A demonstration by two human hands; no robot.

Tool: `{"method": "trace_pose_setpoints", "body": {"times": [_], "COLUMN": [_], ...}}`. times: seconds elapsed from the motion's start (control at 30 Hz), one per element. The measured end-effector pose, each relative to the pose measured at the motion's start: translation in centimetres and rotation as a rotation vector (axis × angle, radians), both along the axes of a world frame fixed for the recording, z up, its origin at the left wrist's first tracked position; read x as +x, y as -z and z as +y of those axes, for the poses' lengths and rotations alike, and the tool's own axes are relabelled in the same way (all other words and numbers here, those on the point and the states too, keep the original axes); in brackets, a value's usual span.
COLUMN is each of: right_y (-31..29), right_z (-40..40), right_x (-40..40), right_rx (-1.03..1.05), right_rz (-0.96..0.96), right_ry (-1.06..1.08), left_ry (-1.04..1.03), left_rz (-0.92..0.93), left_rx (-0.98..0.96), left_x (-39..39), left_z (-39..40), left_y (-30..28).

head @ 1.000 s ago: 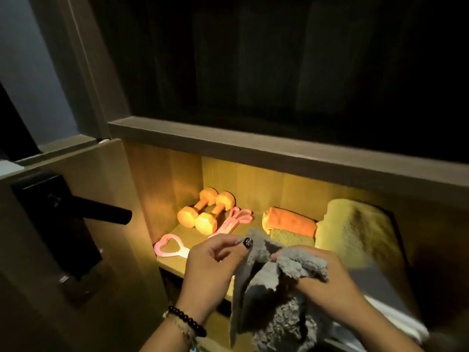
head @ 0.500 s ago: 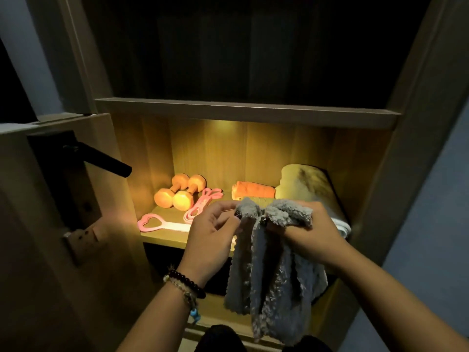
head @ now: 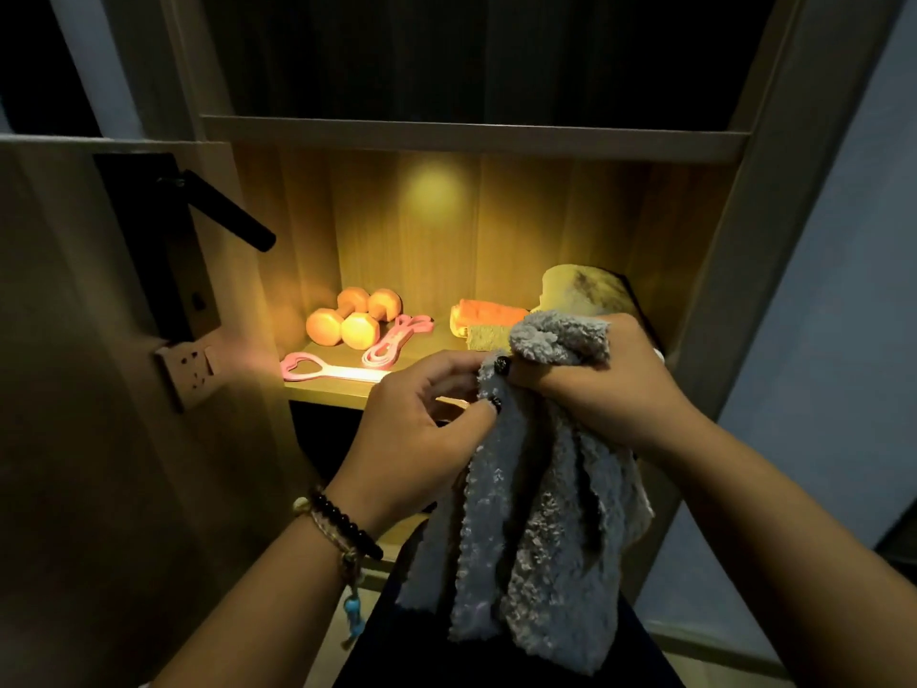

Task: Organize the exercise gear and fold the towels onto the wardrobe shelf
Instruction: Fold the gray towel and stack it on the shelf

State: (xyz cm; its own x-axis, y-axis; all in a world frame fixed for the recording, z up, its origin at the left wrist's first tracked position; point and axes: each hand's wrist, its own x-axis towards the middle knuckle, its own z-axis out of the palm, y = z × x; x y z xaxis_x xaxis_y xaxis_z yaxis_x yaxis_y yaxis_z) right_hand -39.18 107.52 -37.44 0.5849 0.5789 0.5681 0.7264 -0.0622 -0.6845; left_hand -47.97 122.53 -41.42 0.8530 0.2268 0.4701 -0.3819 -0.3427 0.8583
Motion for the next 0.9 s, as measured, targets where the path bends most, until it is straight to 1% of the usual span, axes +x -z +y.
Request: {"method": "trace_pose_setpoints", "body": {"times": [0.1,0.17,0.23,0.3,0.4,0.47,0.5,0.57,0.67,0.77,0.9], "right_y": [-0.4,-0.4,-0.4,-0.3,0.8,1.7,2.1,2.2,1.9,1.5,0.5], "right_z": [0.1,0.3,0.4,0.3,0.0,0.0,0.0,0.1,0.9,2.8,6.2], "right_x": [-0.4,-0.2,0.5,1.6,3.9,5.2,5.7,6.5,7.8,9.6,12.4], "right_rx": [-0.037,-0.028,-0.069,-0.199,-0.474,-0.624,-0.650,-0.631,-0.542,-0.502,-0.532], "right_rz": [0.016,0.076,0.139,0.209,0.289,0.261,0.252,0.243,0.166,0.102,-0.077], "right_ry": [-0.003,-0.008,-0.027,-0.075,-0.102,-0.089,-0.074,-0.038,0.064,0.153,0.295], "left_ry": [-0.042,-0.066,-0.065,-0.052,-0.018,-0.018,-0.028,-0.067,-0.146,-0.228,-0.355], "left_rz": [-0.008,-0.030,-0.044,-0.035,-0.016,-0.014,-0.008,0.024,0.078,0.138,0.222], "left_rx": [0.046,0.047,0.060,0.060,-0.021,-0.049,-0.044,-0.011,0.061,0.051,-0.029], "left_x": [0.0,0.4,1.0,1.8,3.1,3.9,4.3,5.3,6.6,8.4,11.6], "left_z": [0.4,0.8,1.4,2.2,3.6,4.8,5.5,7.2,9.4,10.6,12.4], "left_y": [0.1,0.0,-0.3,-0.4,-0.7,-0.9,-1.0,-0.9,-0.1,0.6,1.4]}}
